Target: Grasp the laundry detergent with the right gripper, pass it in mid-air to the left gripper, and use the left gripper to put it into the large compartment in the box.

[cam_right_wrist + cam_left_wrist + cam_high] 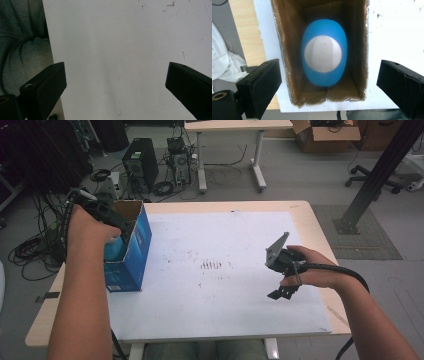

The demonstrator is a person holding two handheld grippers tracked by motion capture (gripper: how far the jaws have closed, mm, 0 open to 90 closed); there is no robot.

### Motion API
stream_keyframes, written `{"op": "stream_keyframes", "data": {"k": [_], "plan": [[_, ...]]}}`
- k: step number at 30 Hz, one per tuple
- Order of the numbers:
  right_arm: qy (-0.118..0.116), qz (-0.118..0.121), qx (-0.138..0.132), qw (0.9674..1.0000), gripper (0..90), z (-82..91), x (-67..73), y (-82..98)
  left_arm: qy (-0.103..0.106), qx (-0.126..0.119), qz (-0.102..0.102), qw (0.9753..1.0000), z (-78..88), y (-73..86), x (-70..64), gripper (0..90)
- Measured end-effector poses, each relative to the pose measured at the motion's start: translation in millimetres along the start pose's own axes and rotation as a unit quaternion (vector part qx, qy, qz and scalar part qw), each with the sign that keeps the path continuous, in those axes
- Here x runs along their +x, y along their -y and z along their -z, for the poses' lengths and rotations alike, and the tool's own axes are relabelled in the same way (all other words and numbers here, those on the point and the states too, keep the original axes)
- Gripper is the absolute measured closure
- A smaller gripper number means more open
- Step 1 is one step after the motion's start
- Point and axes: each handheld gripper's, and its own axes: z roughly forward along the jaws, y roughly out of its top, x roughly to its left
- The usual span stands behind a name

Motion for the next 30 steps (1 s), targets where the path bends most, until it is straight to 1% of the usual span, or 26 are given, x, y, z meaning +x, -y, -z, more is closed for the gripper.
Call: {"op": "stream_keyframes", "data": {"k": [2,5,8,12,14,16,18,22,25,28,29,30], "plan": [[0.001,0.0,0.0,1.0,3.4,0.6,0.8,0.3,-0.004,-0.003,-0.005,1.0,2.0,1.3,-0.6,4.9],[0.001,0.0,-0.003,1.0,3.4,1.7,2.4,0.9,-0.009,-0.003,-0.004,0.9999,4.5,2.8,-1.1,0.6],[0.002,0.001,-0.003,1.0,3.4,2.9,3.4,1.9,-0.01,-0.008,-0.007,0.9999,8.2,4.5,-2.1,0.3],[0.003,0.0,-0.003,1.0,3.4,5.7,4.5,3.7,-0.014,-0.012,-0.017,0.9997,14.6,5.9,-5.8,0.3],[0.005,-0.001,-0.004,1.0,3.4,7.3,4.8,4.7,-0.014,-0.016,-0.027,0.9994,19.4,6.2,-9.3,0.2],[0.006,-0.001,-0.004,1.0,3.4,9.2,4.8,5.6,-0.019,-0.021,-0.038,0.9989,25.5,6.5,-13.6,0.2],[0.007,-0.002,-0.004,1.0,3.4,10.7,4.9,6.4,-0.019,-0.027,-0.049,0.9982,32.2,6.6,-17.9,0.3],[0.007,-0.002,-0.003,1.0,3.4,13.4,4.7,6.7,-0.016,-0.033,-0.079,0.9962,45.3,6.8,-29.3,0.2],[0.008,-0.003,-0.002,1.0,3.4,15.2,4.5,6.0,-0.012,-0.038,-0.101,0.9941,54.5,6.9,-37.8,0.3],[0.009,-0.002,0.0,1.0,3.4,16.4,4.3,5.2,-0.005,-0.045,-0.125,0.9911,64.3,7.0,-48.7,0.3],[0.009,-0.001,0.001,1.0,3.4,17.0,4.3,4.7,-0.007,-0.045,-0.133,0.9901,67.2,7.3,-53.3,0.3],[0.01,0.0,0.0,1.0,3.4,17.4,4.3,4.3,-0.013,-0.045,-0.15,0.9876,70.9,8.0,-60.0,0.3]]}}
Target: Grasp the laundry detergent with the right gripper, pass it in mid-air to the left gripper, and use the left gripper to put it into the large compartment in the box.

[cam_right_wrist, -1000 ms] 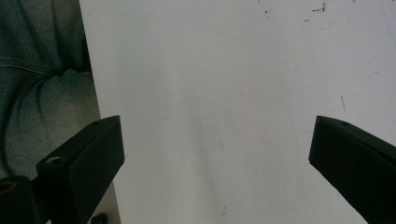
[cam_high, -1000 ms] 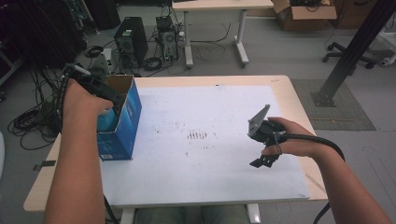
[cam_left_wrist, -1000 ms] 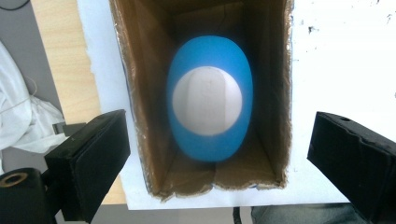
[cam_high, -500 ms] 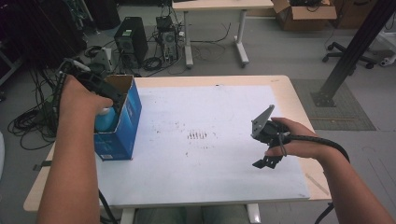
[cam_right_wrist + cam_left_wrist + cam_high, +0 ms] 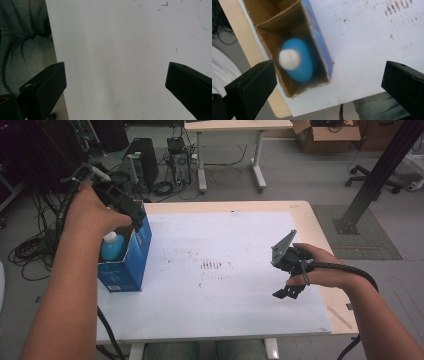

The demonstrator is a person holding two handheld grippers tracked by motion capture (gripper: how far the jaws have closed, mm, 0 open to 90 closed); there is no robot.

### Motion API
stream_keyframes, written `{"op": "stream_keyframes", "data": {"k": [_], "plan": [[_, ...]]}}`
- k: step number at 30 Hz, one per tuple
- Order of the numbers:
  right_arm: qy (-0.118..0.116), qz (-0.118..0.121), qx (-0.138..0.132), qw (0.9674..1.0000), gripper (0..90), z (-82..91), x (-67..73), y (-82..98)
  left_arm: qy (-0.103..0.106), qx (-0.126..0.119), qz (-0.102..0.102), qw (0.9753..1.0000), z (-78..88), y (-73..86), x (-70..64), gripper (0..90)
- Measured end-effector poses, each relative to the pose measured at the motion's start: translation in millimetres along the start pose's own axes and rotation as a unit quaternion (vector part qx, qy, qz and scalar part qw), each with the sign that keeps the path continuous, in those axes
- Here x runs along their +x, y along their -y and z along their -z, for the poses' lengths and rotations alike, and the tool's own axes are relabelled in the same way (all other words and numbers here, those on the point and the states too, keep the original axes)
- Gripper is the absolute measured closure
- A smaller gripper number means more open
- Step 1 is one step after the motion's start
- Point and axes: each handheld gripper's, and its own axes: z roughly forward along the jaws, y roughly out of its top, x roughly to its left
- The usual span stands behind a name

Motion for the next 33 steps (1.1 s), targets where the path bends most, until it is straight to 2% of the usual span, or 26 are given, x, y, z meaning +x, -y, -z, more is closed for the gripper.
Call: {"op": "stream_keyframes", "data": {"k": [3,6,10,16,18,21,25,27,28,30,33], "plan": [[0.002,0.004,-0.003,1.0,3.4,3.1,-0.6,-0.8,0.005,-0.006,-0.03,0.9995,7.6,-3.3,-13.5,0.3],[0.003,0.004,0.001,1.0,3.4,5.4,-1.3,-1.7,0.01,-0.011,-0.07,0.9974,15.2,-7.0,-27.9,0.2],[0.005,0.008,0.005,0.9999,3.5,9.1,-1.5,-4.6,0.019,-0.01,-0.11,0.9937,20.5,-10.7,-45.4,0.3],[0.007,0.012,0.009,0.9999,3.5,11.0,-1.6,-9.3,0.036,-0.011,-0.155,0.9872,15.9,-13.2,-68.0,0.3],[0.007,0.014,0.011,0.9998,3.4,11.0,-1.5,-10.4,0.041,-0.006,-0.176,0.9835,13.3,-13.7,-73.5,0.2],[0.006,0.016,0.014,0.9998,3.5,11.1,-1.4,-12.2,0.046,-0.002,-0.196,0.9796,8.9,-13.8,-79.2,0.2],[0.006,0.018,0.016,0.9997,3.5,10.4,-1.2,-14.3,0.046,0.006,-0.228,0.9725,0.3,-13.6,-85.5,0.2],[0.005,0.022,0.019,0.9996,3.5,9.6,-1.2,-15.5,0.045,0.014,-0.245,0.9685,-5.1,-13.1,-89.3,0.2],[0.004,0.02,0.02,0.9996,3.5,9.3,-0.8,-15.9,0.043,0.016,-0.257,0.9654,-7.6,-12.8,-91.6,0.2],[0.003,0.022,0.022,0.9995,3.4,8.1,-0.1,-17.3,0.041,0.02,-0.269,0.962,-13.1,-12.7,-95.5,0.2],[0.001,0.028,0.026,0.9993,3.4,7.2,1.7,-20.3,0.04,0.021,-0.297,0.9539,-20.9,-11.6,-102.2,0.2]]}}
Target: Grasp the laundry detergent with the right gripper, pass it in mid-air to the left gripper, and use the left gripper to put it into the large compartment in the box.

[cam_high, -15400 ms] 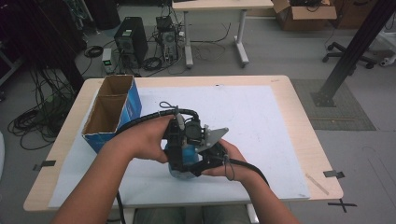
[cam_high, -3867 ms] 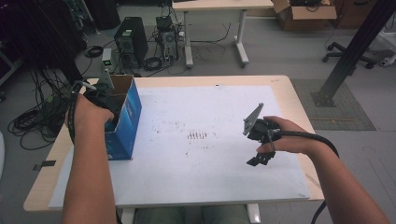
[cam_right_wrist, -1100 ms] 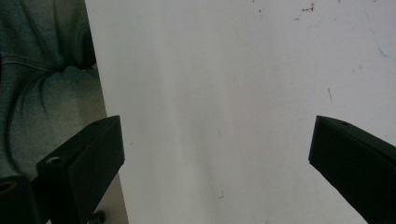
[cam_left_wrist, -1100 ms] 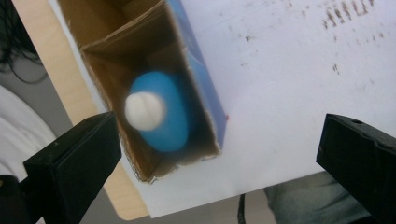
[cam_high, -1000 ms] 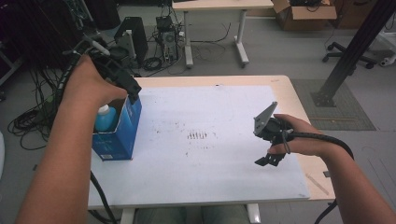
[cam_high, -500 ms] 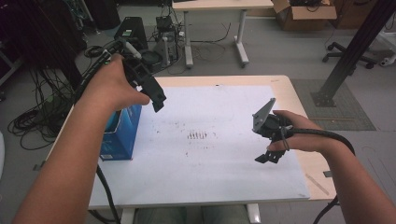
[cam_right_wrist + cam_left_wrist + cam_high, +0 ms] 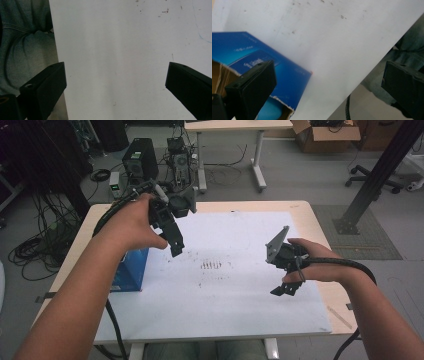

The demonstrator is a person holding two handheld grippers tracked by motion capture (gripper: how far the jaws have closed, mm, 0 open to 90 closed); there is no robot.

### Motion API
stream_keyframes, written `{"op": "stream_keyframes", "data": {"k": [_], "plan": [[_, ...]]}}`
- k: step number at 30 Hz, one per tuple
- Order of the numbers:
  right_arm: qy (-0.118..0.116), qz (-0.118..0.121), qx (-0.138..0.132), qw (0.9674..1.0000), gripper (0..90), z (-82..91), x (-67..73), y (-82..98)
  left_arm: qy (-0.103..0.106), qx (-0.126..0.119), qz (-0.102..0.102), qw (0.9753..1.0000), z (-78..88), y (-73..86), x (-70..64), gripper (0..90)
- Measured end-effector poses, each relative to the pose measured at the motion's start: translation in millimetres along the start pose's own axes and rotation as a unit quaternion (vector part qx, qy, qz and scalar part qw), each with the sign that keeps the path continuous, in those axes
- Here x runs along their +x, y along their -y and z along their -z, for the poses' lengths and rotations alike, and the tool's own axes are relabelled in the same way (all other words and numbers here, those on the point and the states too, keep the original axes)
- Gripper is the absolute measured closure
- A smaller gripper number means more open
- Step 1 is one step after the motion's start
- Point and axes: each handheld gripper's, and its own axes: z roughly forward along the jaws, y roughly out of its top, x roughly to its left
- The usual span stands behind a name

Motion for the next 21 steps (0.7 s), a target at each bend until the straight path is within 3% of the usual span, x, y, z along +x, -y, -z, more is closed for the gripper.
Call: {"op": "stream_keyframes", "data": {"k": [4,12,16,21], "plan": [[-0.004,0.006,0.007,1.0,3.5,-0.1,1.4,-3.7,0.003,0.004,-0.046,0.9989,-11.1,-2.5,-7.6,0.2],[-0.007,0.015,0.026,0.9995,3.5,-0.5,0.7,-8.4,0.038,-0.01,-0.101,0.9941,-30.3,-4.7,-15.5,0.2],[-0.008,0.016,0.031,0.9994,3.5,-3.2,-3.0,-8.1,0.046,-0.007,-0.124,0.9912,-35.9,-5.3,-17.6,0.2],[-0.007,0.013,0.039,0.9991,3.5,-5.3,-10.5,-6.9,0.048,0.001,-0.135,0.9897,-37.7,-6.0,-18.2,0.2]]}}
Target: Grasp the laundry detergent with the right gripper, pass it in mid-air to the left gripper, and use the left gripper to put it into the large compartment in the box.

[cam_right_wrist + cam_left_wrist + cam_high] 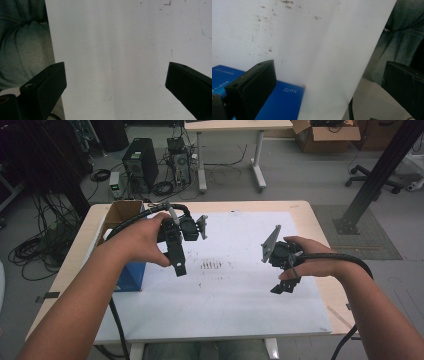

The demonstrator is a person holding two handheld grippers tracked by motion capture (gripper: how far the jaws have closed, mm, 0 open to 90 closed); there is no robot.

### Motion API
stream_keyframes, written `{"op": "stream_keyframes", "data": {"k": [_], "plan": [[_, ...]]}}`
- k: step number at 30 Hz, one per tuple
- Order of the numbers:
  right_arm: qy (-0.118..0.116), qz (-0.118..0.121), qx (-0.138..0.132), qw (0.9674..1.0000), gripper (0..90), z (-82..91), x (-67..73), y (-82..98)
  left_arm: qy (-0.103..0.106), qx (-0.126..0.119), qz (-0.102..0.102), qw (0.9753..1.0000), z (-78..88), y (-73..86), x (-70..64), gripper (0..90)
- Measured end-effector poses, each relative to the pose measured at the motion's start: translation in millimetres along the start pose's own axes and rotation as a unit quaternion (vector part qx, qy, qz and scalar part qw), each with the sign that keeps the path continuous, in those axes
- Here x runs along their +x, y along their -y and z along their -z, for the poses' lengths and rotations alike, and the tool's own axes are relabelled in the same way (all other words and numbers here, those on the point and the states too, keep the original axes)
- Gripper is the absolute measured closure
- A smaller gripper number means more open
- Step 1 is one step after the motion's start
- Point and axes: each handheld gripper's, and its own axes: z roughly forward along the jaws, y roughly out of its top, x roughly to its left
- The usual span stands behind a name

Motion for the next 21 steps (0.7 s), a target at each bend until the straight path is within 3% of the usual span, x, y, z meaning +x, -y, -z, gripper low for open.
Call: {"op": "stream_keyframes", "data": {"k": [11,21], "plan": [[-0.002,-0.004,0.006,1.0,3.7,-0.1,-2.7,-1.9,0.003,-0.002,-0.017,0.9999,0.1,-1.8,-1.1,0.2],[0.002,-0.003,0.004,1.0,3.6,3.3,-4.5,-4.8,-0.003,-0.003,-0.015,0.9999,5.4,-1.2,-0.4,0.2]]}}
